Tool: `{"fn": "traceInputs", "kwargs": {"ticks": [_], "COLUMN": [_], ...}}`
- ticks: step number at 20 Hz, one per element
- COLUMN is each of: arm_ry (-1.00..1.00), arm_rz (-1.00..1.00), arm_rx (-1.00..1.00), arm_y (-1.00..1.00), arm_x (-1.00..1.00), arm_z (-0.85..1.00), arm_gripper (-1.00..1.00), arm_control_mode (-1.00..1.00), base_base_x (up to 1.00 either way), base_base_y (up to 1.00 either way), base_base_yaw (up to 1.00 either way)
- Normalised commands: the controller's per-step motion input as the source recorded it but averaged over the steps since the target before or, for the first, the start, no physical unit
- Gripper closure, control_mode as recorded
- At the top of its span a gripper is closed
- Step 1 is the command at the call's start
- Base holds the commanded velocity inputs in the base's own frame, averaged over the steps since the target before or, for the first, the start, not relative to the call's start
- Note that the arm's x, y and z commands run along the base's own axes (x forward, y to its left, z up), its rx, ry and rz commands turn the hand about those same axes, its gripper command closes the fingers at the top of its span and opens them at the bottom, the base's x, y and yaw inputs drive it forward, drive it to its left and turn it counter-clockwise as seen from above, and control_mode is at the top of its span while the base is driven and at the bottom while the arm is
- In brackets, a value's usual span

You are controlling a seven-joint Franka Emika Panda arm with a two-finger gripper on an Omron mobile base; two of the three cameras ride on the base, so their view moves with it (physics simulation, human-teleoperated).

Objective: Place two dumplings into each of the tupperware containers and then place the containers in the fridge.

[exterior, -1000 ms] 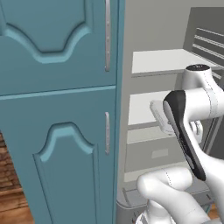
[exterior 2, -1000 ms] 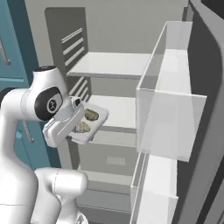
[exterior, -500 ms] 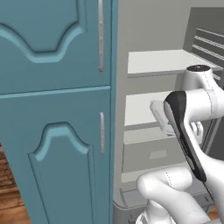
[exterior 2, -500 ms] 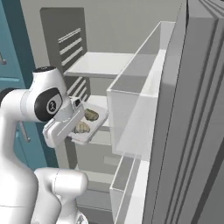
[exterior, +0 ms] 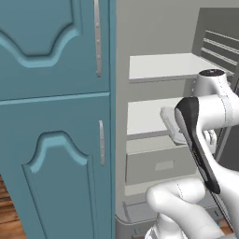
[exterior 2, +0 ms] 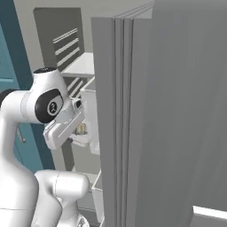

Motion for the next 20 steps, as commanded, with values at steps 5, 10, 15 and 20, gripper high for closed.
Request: {"fn": "traceInputs", "kwargs": {"ticks": [5,10,15,20], "arm_ry": [0.0,-0.03,-0.08,-0.1], "arm_rz": [0.0,0.05,0.09,0.06], "arm_rx": [0.02,0.02,-0.09,-0.04], "arm_y": [-0.18,-0.29,0.11,0.02], "arm_x": [0.28,0.96,0.74,0.8], "arm_z": [0.0,-0.06,-0.39,-0.58], "arm_gripper": [1.0,1.0,1.0,1.0], "arm_control_mode": [-1.0,-1.0,-1.0,-1.0], "base_base_x": [0.0,0.0,0.0,0.0], "base_base_y": [0.0,0.0,0.0,0.0], "base_base_yaw": [0.0,0.0,0.0,0.0]}}
